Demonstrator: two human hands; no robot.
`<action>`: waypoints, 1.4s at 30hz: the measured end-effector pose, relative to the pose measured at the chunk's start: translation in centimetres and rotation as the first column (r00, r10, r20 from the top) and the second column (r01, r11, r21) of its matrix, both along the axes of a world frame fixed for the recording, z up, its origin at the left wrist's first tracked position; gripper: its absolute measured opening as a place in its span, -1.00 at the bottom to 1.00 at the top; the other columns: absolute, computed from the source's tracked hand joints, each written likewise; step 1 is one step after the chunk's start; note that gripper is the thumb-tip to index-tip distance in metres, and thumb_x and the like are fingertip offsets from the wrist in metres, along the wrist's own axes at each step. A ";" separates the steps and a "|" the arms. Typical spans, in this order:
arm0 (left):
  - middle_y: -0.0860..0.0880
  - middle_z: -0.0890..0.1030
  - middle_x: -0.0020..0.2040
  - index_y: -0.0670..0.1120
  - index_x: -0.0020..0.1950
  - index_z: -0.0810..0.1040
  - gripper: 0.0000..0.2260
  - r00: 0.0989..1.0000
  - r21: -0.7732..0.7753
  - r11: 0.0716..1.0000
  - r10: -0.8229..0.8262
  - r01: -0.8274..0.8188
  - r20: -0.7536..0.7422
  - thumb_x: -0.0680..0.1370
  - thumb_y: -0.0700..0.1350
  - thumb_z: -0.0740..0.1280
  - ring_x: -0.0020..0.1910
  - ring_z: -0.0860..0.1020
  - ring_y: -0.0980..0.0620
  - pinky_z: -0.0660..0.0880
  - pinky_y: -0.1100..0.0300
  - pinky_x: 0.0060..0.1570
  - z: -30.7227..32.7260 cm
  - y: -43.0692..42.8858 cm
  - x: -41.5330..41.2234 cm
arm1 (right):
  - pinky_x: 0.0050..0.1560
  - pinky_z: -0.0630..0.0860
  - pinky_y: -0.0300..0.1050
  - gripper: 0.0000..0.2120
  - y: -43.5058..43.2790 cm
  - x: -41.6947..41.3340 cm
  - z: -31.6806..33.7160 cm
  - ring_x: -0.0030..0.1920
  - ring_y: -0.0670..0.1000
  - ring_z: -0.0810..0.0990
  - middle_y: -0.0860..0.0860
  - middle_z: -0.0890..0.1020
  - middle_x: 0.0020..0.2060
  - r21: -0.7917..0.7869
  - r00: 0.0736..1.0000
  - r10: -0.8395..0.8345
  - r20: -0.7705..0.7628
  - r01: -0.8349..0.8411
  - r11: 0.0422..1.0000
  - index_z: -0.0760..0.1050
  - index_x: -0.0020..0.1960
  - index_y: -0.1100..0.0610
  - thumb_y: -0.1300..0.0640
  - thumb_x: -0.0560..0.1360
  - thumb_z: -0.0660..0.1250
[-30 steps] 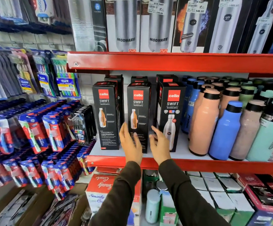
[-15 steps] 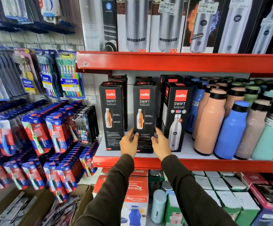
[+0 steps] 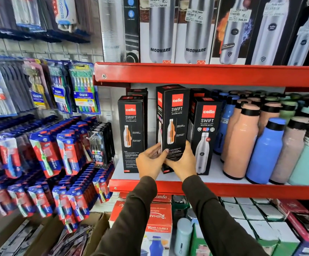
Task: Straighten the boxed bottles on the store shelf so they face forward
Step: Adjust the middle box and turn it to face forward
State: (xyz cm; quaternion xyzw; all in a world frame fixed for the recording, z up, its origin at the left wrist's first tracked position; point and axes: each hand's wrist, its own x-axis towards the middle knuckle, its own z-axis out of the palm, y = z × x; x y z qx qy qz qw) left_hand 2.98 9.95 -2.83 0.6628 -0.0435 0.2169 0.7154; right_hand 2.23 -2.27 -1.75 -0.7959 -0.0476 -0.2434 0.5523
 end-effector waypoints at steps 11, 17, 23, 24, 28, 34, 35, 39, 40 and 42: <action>-0.08 0.28 0.53 -0.16 0.54 0.18 -0.57 0.991 0.189 0.976 -0.089 0.107 -0.103 0.65 -0.27 0.07 0.52 0.22 0.01 0.11 0.28 0.42 0.0 0.8 2.9 | 0.32 0.50 0.09 -0.02 -1.1 -0.1 -0.2 0.30 -0.03 0.51 -0.06 0.52 0.27 -0.022 0.998 0.025 -0.051 -0.026 0.999 0.20 0.44 -0.08 0.01 0.11 0.58; -0.06 0.48 0.26 -0.19 0.43 0.32 -0.66 0.973 0.159 0.964 -0.195 0.213 -0.122 0.64 -0.29 0.11 0.25 0.43 0.03 0.30 0.21 0.29 0.0 1.3 3.1 | 0.34 0.40 -0.14 -0.10 -1.3 -0.6 -0.3 0.30 -0.13 0.45 -0.12 0.48 0.27 -0.042 0.994 0.088 -0.060 -0.091 0.995 0.19 0.45 -0.07 0.18 0.23 0.56; -0.01 0.52 0.23 -0.14 0.35 0.39 -0.69 0.989 0.167 0.975 -0.146 0.148 -0.027 0.60 -0.23 0.25 0.20 0.50 0.15 0.41 0.25 0.27 -0.5 1.7 2.6 | 0.52 0.20 -0.03 -0.13 -1.5 -0.1 -0.6 0.50 -0.09 0.21 -0.07 0.24 0.49 -0.116 0.990 0.099 -0.097 -0.110 0.987 -0.03 0.58 0.03 0.22 0.45 0.40; 0.03 0.53 0.20 -0.14 0.34 0.41 -0.69 0.992 0.165 0.978 -0.128 0.127 -0.006 0.59 -0.23 0.28 0.15 0.51 0.25 0.43 0.36 0.21 -0.5 1.6 2.5 | 0.52 0.21 0.00 -0.19 -1.5 0.0 -0.7 0.52 -0.03 0.22 -0.01 0.26 0.51 -0.119 0.991 0.093 -0.098 -0.104 0.987 -0.01 0.58 0.02 0.22 0.47 0.36; 0.12 0.54 0.13 -0.12 0.31 0.45 -0.68 0.998 0.133 0.990 -0.050 0.044 0.042 0.56 -0.24 0.33 0.02 0.48 0.53 0.43 0.58 0.04 -0.9 1.0 2.4 | 0.49 0.29 0.02 -0.33 -1.5 0.8 -0.9 0.48 0.03 0.32 0.05 0.35 0.48 -0.142 0.992 0.082 -0.099 -0.096 0.985 0.09 0.56 0.01 0.26 0.53 0.27; 0.03 0.53 0.23 -0.09 0.31 0.46 -0.68 0.999 0.115 0.993 0.006 -0.010 0.032 0.56 -0.21 0.35 0.18 0.50 0.16 0.42 0.35 0.18 -1.5 0.4 2.2 | 0.42 0.34 -0.08 -0.41 -1.7 1.9 -1.6 0.41 0.10 0.44 0.15 0.47 0.38 -0.171 0.991 0.027 -0.129 -0.050 0.984 0.20 0.52 0.08 0.28 0.54 0.29; 0.02 0.53 0.24 -0.10 0.31 0.45 -0.68 0.999 0.114 0.993 0.012 -0.015 0.032 0.56 -0.21 0.34 0.19 0.50 0.14 0.42 0.42 0.14 -1.6 0.3 2.2 | 0.40 0.34 -0.10 -0.41 -1.7 2.0 -1.8 0.40 0.11 0.45 0.16 0.49 0.37 -0.179 0.991 0.016 -0.131 -0.040 0.983 0.21 0.52 0.10 0.28 0.54 0.30; 0.02 0.52 0.20 -0.14 0.31 0.45 -0.69 0.999 0.138 0.990 0.028 -0.033 0.035 0.56 -0.27 0.31 0.18 0.49 0.13 0.37 0.65 0.00 -2.1 0.0 2.2 | 0.36 0.34 -0.15 -0.43 -1.7 2.4 -2.5 0.37 0.13 0.47 0.18 0.52 0.34 -0.200 0.993 -0.016 -0.120 -0.009 0.980 0.24 0.50 0.13 0.30 0.53 0.30; 0.01 0.52 0.20 -0.15 0.31 0.45 -0.69 0.999 0.147 0.989 0.029 -0.034 0.036 0.57 -0.29 0.30 0.18 0.48 0.13 0.37 0.66 -0.02 -2.1 0.0 2.3 | 0.35 0.34 -0.16 -0.43 -1.7 2.5 -2.6 0.37 0.13 0.48 0.18 0.52 0.33 -0.199 0.993 -0.017 -0.117 -0.007 0.980 0.24 0.50 0.13 0.30 0.53 0.30; 0.02 0.51 0.20 -0.15 0.31 0.44 -0.69 0.999 0.161 0.986 0.037 -0.043 0.034 0.57 -0.29 0.29 0.18 0.48 0.13 0.36 0.67 -0.02 -2.1 -0.1 2.5 | 0.37 0.35 -0.11 -0.43 -1.6 2.6 -2.6 0.37 0.13 0.47 0.18 0.52 0.34 -0.198 0.993 -0.018 -0.116 -0.005 0.980 0.24 0.50 0.13 0.30 0.53 0.29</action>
